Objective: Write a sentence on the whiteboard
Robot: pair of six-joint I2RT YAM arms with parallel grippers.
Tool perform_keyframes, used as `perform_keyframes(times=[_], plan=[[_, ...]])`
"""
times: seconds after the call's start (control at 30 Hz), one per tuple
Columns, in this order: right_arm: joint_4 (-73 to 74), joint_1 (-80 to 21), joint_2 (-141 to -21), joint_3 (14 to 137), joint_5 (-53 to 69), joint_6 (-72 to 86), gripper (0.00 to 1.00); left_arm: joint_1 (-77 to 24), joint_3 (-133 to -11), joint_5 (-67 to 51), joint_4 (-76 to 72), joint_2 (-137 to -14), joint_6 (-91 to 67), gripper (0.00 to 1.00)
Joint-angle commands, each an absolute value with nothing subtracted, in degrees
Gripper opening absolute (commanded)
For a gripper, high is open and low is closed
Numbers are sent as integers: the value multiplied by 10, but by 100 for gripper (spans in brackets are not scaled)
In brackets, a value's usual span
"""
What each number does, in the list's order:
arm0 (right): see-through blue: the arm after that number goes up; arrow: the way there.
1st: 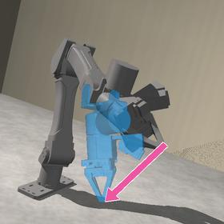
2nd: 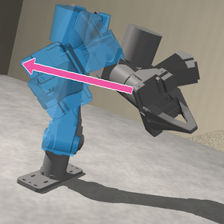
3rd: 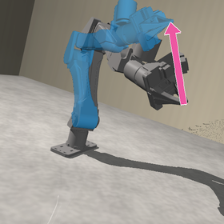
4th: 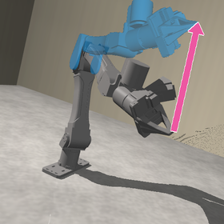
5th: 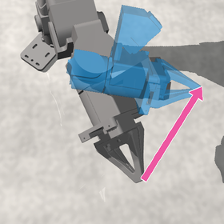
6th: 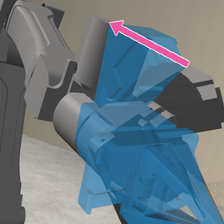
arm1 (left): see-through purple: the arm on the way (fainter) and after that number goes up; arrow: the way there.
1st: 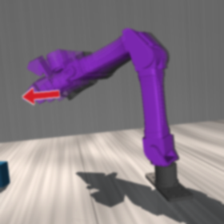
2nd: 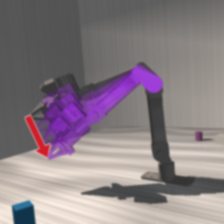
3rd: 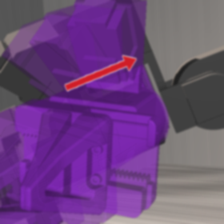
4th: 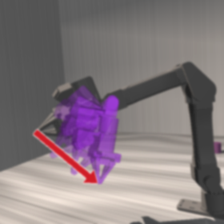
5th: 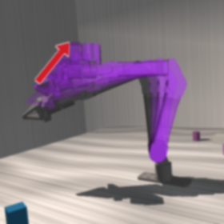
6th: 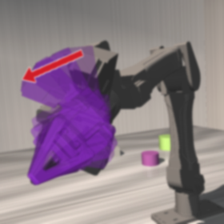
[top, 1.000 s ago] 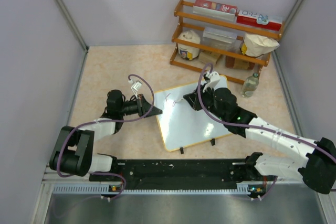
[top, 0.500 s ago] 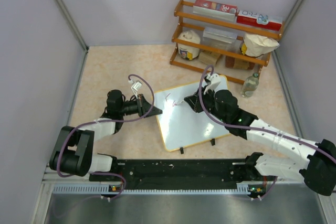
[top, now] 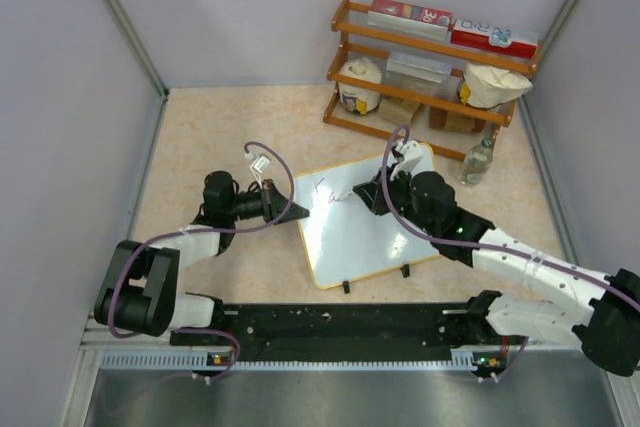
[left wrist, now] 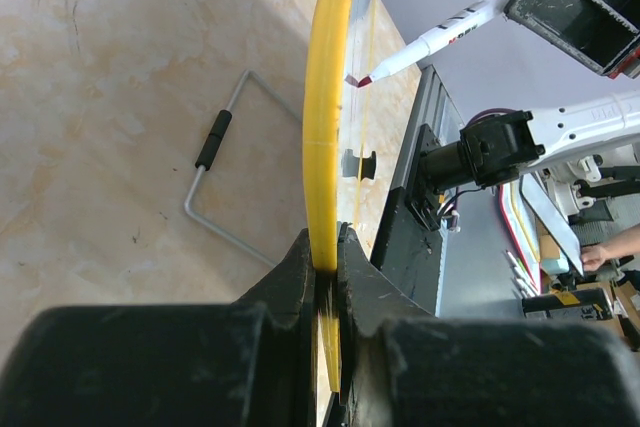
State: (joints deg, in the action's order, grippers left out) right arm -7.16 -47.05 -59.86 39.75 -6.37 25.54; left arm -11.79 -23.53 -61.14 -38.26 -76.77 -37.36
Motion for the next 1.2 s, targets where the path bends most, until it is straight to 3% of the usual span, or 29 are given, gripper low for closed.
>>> perform_keyframes(times=[0.0, 1.17], plan=[[-82, -462, -577, 426, -64, 245, 0, -125, -246, -612, -388, -763, -326, 0], [-89, -446, -618, 420, -75, 258, 0, -128, -247, -612, -387, -762, -326, 0]])
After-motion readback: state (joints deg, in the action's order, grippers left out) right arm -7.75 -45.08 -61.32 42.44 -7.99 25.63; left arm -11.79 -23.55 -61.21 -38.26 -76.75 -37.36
